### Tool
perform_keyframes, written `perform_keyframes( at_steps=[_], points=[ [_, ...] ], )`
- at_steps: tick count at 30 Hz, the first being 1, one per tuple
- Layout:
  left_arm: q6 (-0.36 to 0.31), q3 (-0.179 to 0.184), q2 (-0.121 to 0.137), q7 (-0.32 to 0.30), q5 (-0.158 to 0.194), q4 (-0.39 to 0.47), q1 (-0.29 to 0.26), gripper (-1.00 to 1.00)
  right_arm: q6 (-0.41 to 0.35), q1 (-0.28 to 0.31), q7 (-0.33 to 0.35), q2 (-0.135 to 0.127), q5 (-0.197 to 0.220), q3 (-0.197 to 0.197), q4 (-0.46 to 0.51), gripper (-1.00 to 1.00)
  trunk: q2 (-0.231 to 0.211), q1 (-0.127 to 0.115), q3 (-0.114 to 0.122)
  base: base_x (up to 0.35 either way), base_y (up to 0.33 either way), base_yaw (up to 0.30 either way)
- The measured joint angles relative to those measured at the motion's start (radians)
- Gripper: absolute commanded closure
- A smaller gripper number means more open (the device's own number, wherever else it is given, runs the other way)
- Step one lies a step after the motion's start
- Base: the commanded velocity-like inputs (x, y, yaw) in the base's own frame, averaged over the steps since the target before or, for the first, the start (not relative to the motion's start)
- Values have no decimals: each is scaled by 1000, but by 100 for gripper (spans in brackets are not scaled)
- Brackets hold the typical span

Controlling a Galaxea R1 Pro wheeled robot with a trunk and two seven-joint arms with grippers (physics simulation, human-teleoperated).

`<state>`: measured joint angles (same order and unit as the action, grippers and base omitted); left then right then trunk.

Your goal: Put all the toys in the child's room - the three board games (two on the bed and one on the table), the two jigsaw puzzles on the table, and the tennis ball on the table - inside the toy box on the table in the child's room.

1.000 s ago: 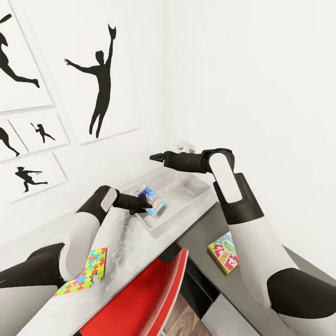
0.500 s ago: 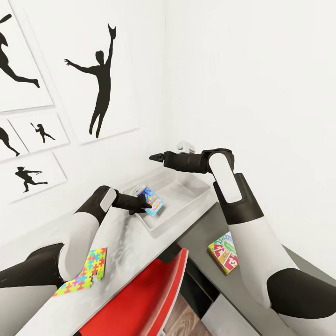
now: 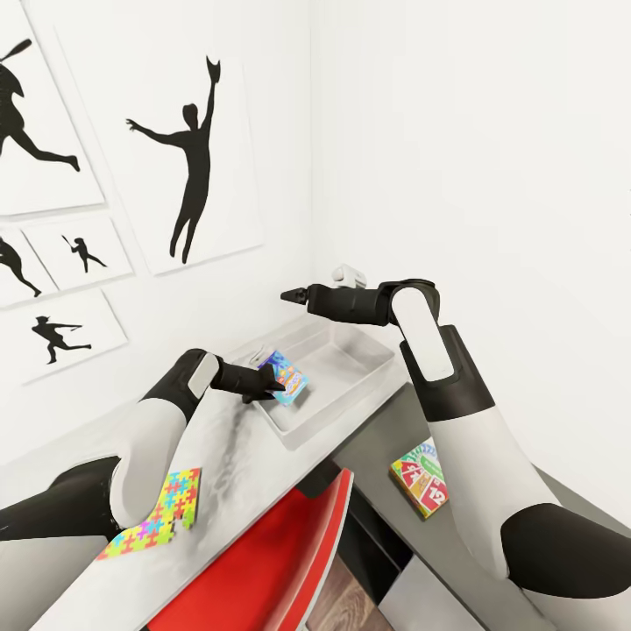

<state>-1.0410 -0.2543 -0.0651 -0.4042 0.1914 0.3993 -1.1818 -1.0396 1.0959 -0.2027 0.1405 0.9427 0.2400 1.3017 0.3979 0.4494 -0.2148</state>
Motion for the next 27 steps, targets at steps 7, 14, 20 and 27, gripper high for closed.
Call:
perform_keyframes(
  at_steps=[7, 14, 20, 27],
  points=[
    [0, 1, 0, 0, -2, -5, 0, 100, 0, 0, 0, 0, 0, -1, 0, -100, 0, 0, 0, 0, 0, 0],
    [0, 3, 1, 1, -3, -6, 0, 100, 0, 1, 0, 1, 0, -1, 0, -100, 0, 0, 1, 0, 0, 0],
    [0, 3, 1, 1, -2, -6, 0, 100, 0, 1, 0, 1, 0, 0, 0, -100, 0, 0, 3, 0, 0, 0],
    [0, 4, 2, 1, -3, -7, 0, 100, 0, 1, 0, 1, 0, 0, 0, -100, 0, 0, 13, 0, 0, 0]
  ],
)
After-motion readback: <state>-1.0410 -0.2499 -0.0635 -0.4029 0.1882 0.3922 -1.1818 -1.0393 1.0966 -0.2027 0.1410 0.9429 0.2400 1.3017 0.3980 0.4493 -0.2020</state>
